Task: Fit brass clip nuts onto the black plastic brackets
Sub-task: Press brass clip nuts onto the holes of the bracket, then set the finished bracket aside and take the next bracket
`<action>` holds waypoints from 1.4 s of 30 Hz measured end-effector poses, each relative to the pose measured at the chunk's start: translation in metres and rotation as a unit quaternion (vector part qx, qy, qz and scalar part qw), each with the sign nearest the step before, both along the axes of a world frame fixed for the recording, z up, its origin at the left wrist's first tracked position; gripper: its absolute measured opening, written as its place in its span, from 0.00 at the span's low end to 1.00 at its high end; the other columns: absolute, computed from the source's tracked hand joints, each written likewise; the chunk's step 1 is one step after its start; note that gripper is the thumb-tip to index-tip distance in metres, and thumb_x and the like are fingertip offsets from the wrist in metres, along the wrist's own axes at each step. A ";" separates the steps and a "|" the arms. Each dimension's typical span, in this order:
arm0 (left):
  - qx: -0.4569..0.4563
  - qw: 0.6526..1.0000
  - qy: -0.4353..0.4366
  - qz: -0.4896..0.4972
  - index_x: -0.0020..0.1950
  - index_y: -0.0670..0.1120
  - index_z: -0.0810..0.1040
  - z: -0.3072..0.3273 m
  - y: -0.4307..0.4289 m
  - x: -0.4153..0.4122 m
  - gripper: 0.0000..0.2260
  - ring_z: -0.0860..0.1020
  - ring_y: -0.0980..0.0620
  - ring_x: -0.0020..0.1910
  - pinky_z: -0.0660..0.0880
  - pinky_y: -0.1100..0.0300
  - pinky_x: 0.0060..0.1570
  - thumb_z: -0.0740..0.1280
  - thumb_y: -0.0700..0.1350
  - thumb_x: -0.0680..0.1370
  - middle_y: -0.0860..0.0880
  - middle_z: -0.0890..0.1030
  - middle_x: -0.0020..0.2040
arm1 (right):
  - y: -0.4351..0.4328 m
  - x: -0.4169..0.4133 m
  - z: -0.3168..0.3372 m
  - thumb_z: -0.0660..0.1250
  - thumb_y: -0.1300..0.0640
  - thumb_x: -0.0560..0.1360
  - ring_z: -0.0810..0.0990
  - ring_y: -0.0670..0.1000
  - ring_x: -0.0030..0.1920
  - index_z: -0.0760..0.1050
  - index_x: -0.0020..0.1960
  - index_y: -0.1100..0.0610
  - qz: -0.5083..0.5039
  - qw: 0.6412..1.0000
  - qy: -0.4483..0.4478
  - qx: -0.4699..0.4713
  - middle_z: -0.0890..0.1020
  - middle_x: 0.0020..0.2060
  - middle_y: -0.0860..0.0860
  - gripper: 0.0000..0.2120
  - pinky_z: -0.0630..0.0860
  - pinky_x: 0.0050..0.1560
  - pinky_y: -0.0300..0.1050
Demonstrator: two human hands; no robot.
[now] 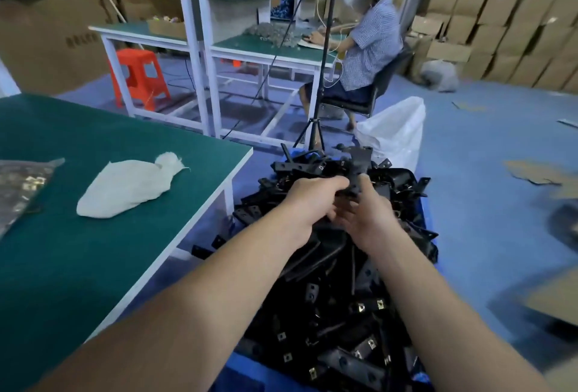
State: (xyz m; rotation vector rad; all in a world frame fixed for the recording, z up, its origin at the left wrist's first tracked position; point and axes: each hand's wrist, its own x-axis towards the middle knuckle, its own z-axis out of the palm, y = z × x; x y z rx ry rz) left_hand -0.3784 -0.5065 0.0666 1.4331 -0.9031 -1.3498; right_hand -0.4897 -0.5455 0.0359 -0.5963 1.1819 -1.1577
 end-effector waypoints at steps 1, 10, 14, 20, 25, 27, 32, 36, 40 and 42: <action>0.015 1.000 -0.006 0.002 0.47 0.50 0.81 -0.002 -0.001 0.002 0.06 0.80 0.61 0.37 0.78 0.63 0.40 0.72 0.52 0.78 0.55 0.85 0.39 | -0.001 0.006 -0.006 0.59 0.42 0.84 0.85 0.60 0.35 0.75 0.55 0.68 0.006 1.000 0.015 0.015 0.84 0.43 0.65 0.27 0.83 0.34 0.50; -0.002 0.993 -0.013 0.113 0.39 0.48 0.83 -0.032 0.005 0.043 0.08 0.81 0.53 0.32 0.75 0.63 0.30 0.69 0.46 0.77 0.53 0.84 0.35 | 0.037 0.071 -0.014 0.61 0.48 0.82 0.84 0.53 0.31 0.83 0.40 0.61 0.069 0.996 0.052 -0.007 0.86 0.34 0.56 0.22 0.81 0.32 0.44; -0.137 0.922 -0.336 0.135 0.40 0.60 0.82 -0.024 0.024 0.064 0.12 0.80 0.63 0.36 0.70 0.72 0.29 0.65 0.45 0.78 0.63 0.82 0.35 | 0.050 0.104 0.008 0.66 0.49 0.80 0.88 0.52 0.42 0.85 0.40 0.60 0.116 0.990 0.069 -0.038 0.88 0.40 0.53 0.17 0.82 0.44 0.49; -0.183 0.867 -0.437 0.158 0.46 0.57 0.82 0.006 0.071 0.133 0.10 0.81 0.52 0.40 0.79 0.53 0.40 0.64 0.43 0.75 0.57 0.83 0.37 | 0.077 0.159 0.035 0.64 0.48 0.80 0.86 0.52 0.36 0.85 0.42 0.59 0.202 0.971 0.068 -0.111 0.87 0.37 0.54 0.19 0.78 0.31 0.41; -0.202 0.843 -0.433 0.247 0.46 0.56 0.83 0.031 0.121 0.196 0.11 0.81 0.59 0.39 0.77 0.59 0.40 0.62 0.46 0.74 0.61 0.83 0.38 | 0.116 0.231 0.059 0.65 0.48 0.79 0.86 0.49 0.38 0.86 0.35 0.52 0.290 0.943 0.036 -0.157 0.87 0.36 0.51 0.19 0.79 0.35 0.42; -0.200 0.834 -0.429 0.283 0.46 0.55 0.84 0.038 0.145 0.226 0.12 0.81 0.60 0.40 0.78 0.59 0.42 0.61 0.47 0.75 0.60 0.84 0.39 | 0.134 0.265 0.068 0.65 0.48 0.79 0.86 0.47 0.38 0.85 0.34 0.52 0.333 0.926 0.027 -0.174 0.87 0.36 0.49 0.19 0.79 0.35 0.42; -0.159 0.800 -0.443 0.373 0.46 0.55 0.85 0.053 0.217 0.305 0.14 0.82 0.61 0.42 0.79 0.57 0.45 0.61 0.44 0.77 0.61 0.85 0.41 | 0.183 0.347 0.076 0.64 0.48 0.80 0.84 0.50 0.35 0.85 0.38 0.54 0.452 0.866 0.023 -0.210 0.86 0.35 0.51 0.18 0.78 0.33 0.43; -0.113 0.756 -0.434 0.477 0.45 0.65 0.82 0.058 0.283 0.358 0.21 0.83 0.64 0.35 0.83 0.59 0.42 0.64 0.37 0.75 0.66 0.84 0.36 | 0.231 0.413 0.073 0.65 0.52 0.80 0.84 0.49 0.32 0.86 0.36 0.49 0.571 0.793 0.003 -0.214 0.85 0.34 0.52 0.17 0.79 0.30 0.43; -0.034 0.679 -0.461 0.570 0.49 0.54 0.87 0.036 0.355 0.410 0.14 0.82 0.61 0.42 0.74 0.72 0.48 0.66 0.37 0.78 0.60 0.86 0.43 | 0.273 0.477 0.065 0.69 0.53 0.71 0.79 0.54 0.40 0.82 0.38 0.60 0.636 0.729 0.038 -0.250 0.80 0.36 0.53 0.10 0.76 0.43 0.49; 0.032 0.667 -0.453 0.590 0.58 0.51 0.85 0.018 0.394 0.435 0.13 0.80 0.62 0.38 0.70 0.80 0.39 0.67 0.37 0.79 0.56 0.87 0.49 | 0.286 0.511 0.059 0.69 0.53 0.66 0.80 0.52 0.45 0.82 0.42 0.61 0.643 0.713 0.077 -0.269 0.82 0.39 0.50 0.12 0.76 0.49 0.50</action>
